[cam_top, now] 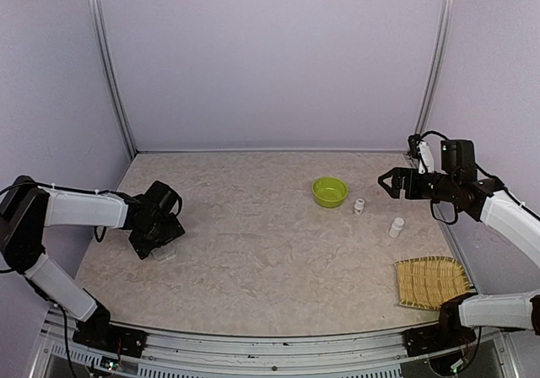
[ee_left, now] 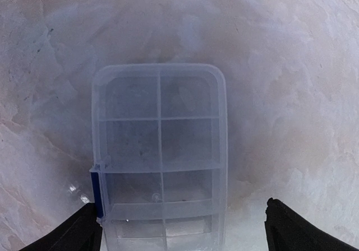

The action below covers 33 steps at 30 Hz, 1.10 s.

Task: Sort the pills into containers
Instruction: Move the pill container to the center of the board.

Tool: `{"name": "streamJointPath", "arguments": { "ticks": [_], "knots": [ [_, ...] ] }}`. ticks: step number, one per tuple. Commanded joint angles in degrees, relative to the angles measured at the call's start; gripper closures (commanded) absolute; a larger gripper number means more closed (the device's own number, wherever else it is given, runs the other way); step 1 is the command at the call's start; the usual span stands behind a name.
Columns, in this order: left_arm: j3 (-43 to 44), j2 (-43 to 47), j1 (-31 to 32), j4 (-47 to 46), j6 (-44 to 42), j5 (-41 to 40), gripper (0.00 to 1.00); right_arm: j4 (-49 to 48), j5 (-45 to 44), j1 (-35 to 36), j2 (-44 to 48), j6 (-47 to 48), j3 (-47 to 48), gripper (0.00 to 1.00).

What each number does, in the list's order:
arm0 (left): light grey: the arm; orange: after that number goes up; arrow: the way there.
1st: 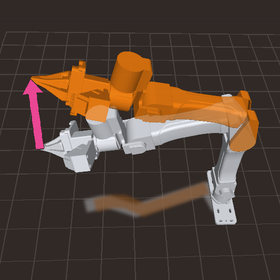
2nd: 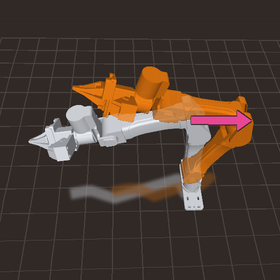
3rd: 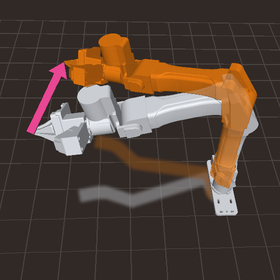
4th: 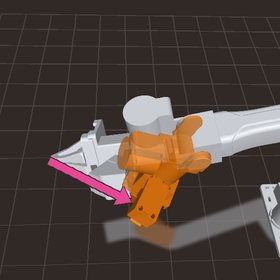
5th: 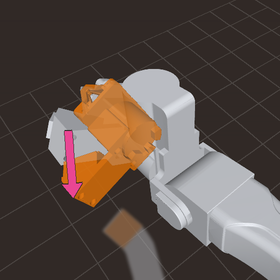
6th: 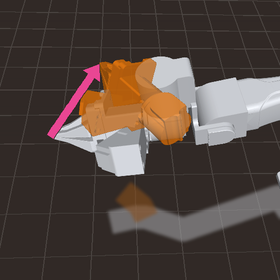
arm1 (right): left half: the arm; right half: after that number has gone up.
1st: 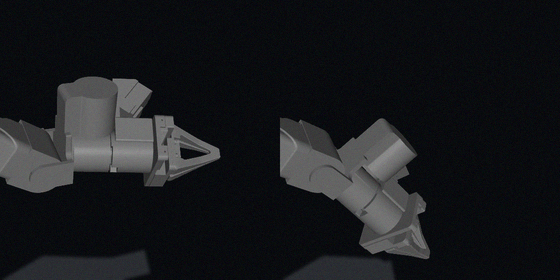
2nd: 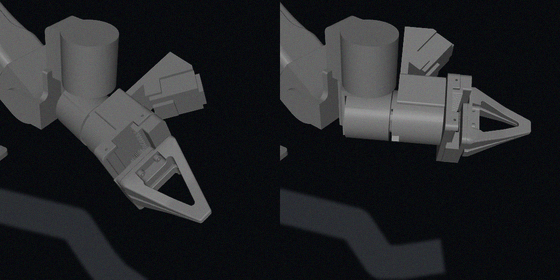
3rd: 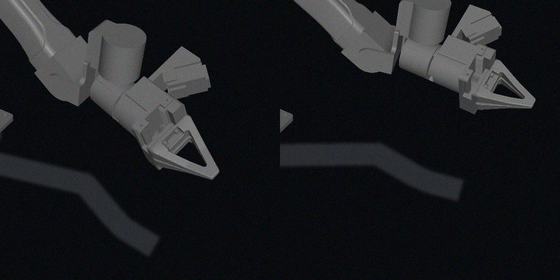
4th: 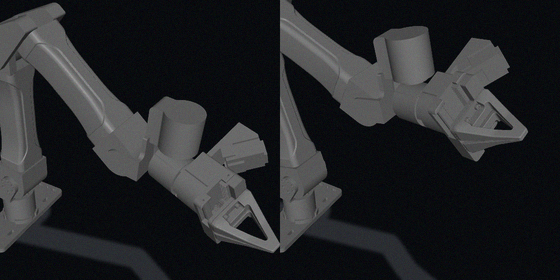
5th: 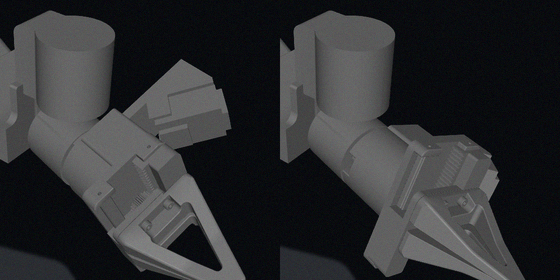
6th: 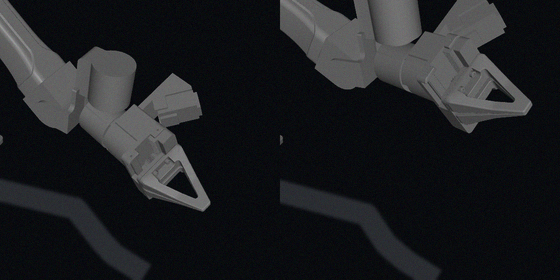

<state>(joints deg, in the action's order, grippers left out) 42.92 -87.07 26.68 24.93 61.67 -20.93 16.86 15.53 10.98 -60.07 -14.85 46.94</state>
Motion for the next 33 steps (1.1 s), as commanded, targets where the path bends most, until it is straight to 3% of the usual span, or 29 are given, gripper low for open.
{"name": "streamJointPath", "arguments": {
  "ticks": [1, 11, 23, 30, 33],
  "knots": [
    [0.0, -0.6, 2.5, -1.0, 2.4, 1.7, 0.01, -0.1, -0.2, 0.7, 1.3, -0.1, -0.5, 0.00],
    [2.8, -5.1, 6.1, -5.9, 3.7, 4.5, 0.01, 0.1, 0.1, 0.7, 1.6, -0.4, -0.3, 0.00],
    [13.4, -15.1, 9.3, -8.3, 1.7, 5.5, 0.01, 3.3, -1.4, 0.8, 0.8, 0.7, 1.7, 0.00],
    [21.6, -21.1, 9.9, -10.4, -2.6, 6.6, 0.01, 8.8, -6.1, 1.9, -3.5, 2.4, 4.2, 0.00],
    [25.6, -23.4, 10.6, -9.6, -5.2, 5.2, 0.01, 11.7, -12.0, 3.8, -5.8, 2.7, 5.4, 0.00]
  ]
}}
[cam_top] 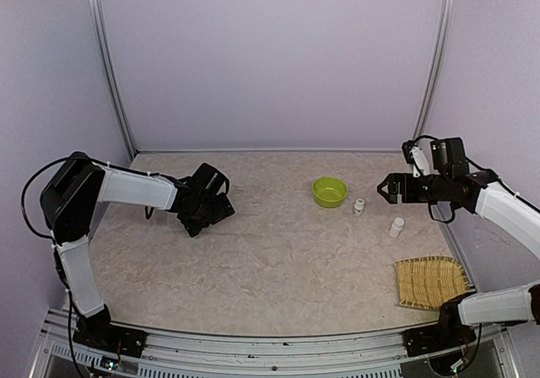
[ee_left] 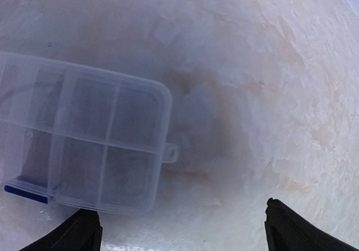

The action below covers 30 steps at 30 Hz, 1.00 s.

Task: Sort the pills into containers
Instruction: Move the pill container to the center of the board.

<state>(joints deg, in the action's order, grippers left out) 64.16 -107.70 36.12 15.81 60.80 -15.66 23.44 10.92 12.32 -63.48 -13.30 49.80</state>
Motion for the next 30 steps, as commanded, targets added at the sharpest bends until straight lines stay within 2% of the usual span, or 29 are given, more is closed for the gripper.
{"name": "streamJointPath", "arguments": {
  "ticks": [1, 5, 9, 14, 17, 21, 23, 30],
  "knots": [
    [5.3, -3.2, 1.2, -0.5, -5.2, 0.0, 0.01, 6.3, -10.0, 3.5, -3.4, 1.4, 3.1, 0.00],
    [7.9, -2.9, 1.3, -1.1, -8.0, 1.3, 0.01, 10.2, -19.6, 7.2, -7.0, 1.6, 5.0, 0.00],
    [7.0, 2.4, 1.4, -2.2, -11.2, -0.9, 0.01, 10.4, -20.7, 7.7, -7.3, 0.8, 6.3, 0.00],
    [3.0, 11.5, 0.5, -3.9, -18.2, -5.1, 0.01, 5.2, -21.4, 7.7, -1.7, -0.3, 3.8, 0.00],
    [-1.3, 16.3, -2.6, -6.3, -21.4, -3.9, 0.01, 3.5, -19.4, 7.5, -0.3, 0.3, 2.8, 0.00],
    [-7.7, 21.1, -9.8, -9.9, -22.5, 2.1, 0.01, 2.8, -15.2, 7.5, -0.7, 0.4, 2.8, 0.00],
    [-10.5, 22.6, -12.7, -11.6, -23.3, 2.7, 0.01, 2.3, -13.7, 7.5, -0.6, 0.3, 2.2, 0.00],
    [-13.1, 19.2, -18.8, -11.9, -24.8, 0.5, 0.01, 2.1, -10.0, 7.5, -0.9, -0.1, 1.4, 0.00]
  ]
}}
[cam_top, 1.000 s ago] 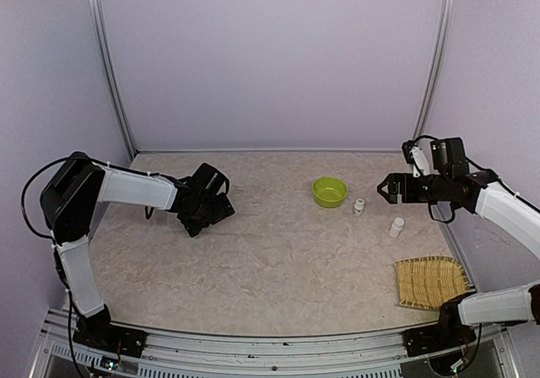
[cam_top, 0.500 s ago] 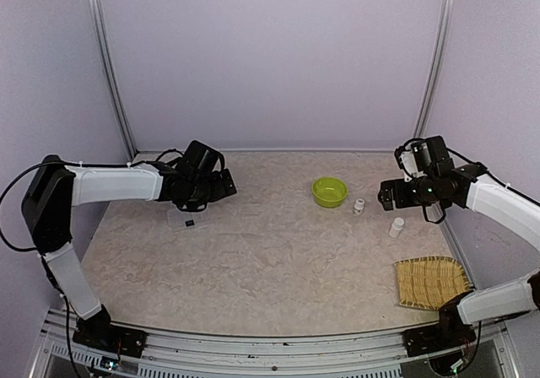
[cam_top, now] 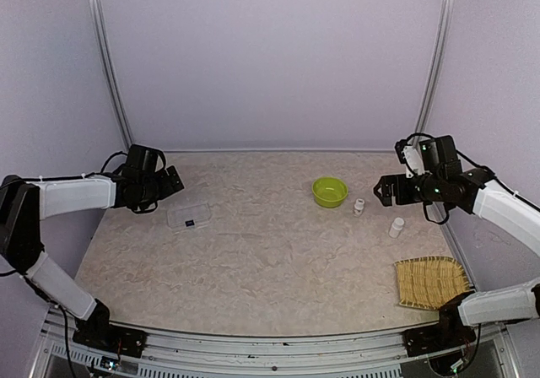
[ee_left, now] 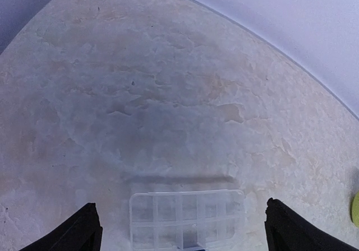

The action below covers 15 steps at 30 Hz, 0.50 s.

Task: Sort the pills into containers
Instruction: Move the pill container to the center of the board.

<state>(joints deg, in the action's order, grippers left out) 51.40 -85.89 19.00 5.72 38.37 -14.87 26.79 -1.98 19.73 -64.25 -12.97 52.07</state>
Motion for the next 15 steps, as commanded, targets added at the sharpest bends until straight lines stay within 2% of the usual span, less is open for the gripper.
{"name": "streamJointPath", "arguments": {
  "ticks": [1, 9, 15],
  "knots": [
    [-0.3, -3.6, -2.2, -2.0, -2.4, -0.3, 0.01, -1.1, 3.1, 0.1, 0.0, -0.5, -1.0, 0.00],
    [-0.4, -10.0, -3.4, -5.8, -0.6, 4.1, 0.01, -0.2, 4.6, 0.3, -0.3, -1.3, -0.8, 0.00],
    [-0.9, -11.7, -3.0, -7.0, 0.0, 5.4, 0.10, 0.1, 3.9, 0.3, 0.3, -1.8, -0.8, 0.00]
  ]
}}
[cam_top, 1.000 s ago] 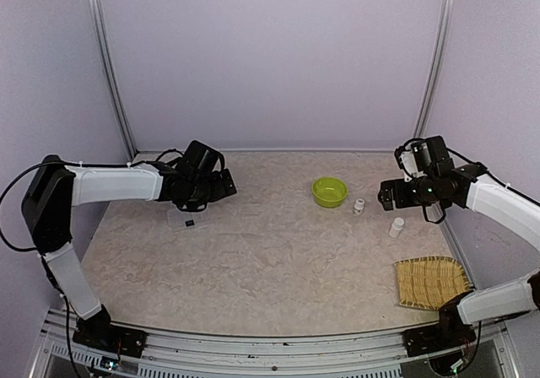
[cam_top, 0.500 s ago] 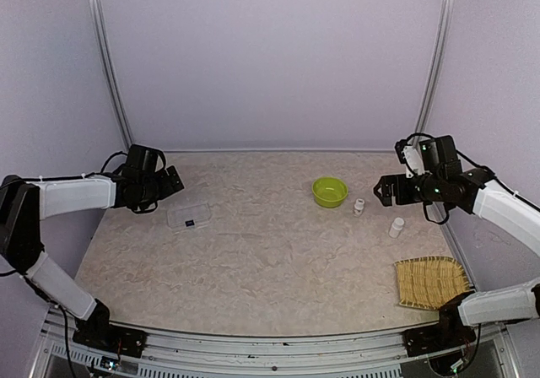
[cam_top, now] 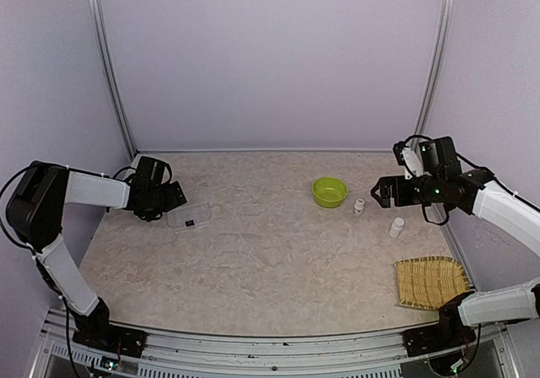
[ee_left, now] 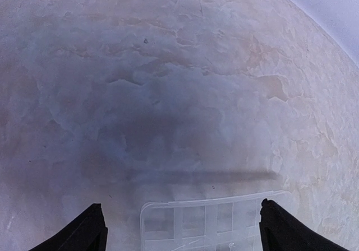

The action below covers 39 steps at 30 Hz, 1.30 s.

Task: Sort the pills into containers
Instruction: Move the pill container to the center of the board.

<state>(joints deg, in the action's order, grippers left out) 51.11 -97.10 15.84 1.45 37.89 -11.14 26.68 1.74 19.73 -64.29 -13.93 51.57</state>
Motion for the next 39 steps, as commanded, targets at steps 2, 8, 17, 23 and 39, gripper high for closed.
{"name": "streamJointPath", "arguments": {
  "ticks": [2, 8, 17, 23, 39],
  "knots": [
    [-1.3, -0.7, 0.5, -3.2, 0.9, 1.6, 0.12, 0.0, 0.1, 0.3, 0.5, -1.0, -0.3, 0.00],
    [-1.4, -2.3, 2.1, -4.1, 1.1, 1.4, 0.17, -0.5, 0.9, 0.4, -0.1, -1.3, 0.3, 0.00],
    [-1.4, -4.1, 3.8, -5.2, 1.0, 1.6, 0.17, 0.0, 0.3, 0.4, 0.0, -0.8, 1.1, 0.00],
    [-1.2, -5.4, 6.4, -6.0, 1.1, 2.2, 0.16, -0.4, 0.2, 0.4, -0.1, -0.6, 1.3, 0.00],
    [3.7, -11.8, 19.6, -7.1, 5.6, 2.4, 0.17, -1.2, -0.1, 0.4, 0.6, -0.5, -0.7, 0.00]
  ]
}}
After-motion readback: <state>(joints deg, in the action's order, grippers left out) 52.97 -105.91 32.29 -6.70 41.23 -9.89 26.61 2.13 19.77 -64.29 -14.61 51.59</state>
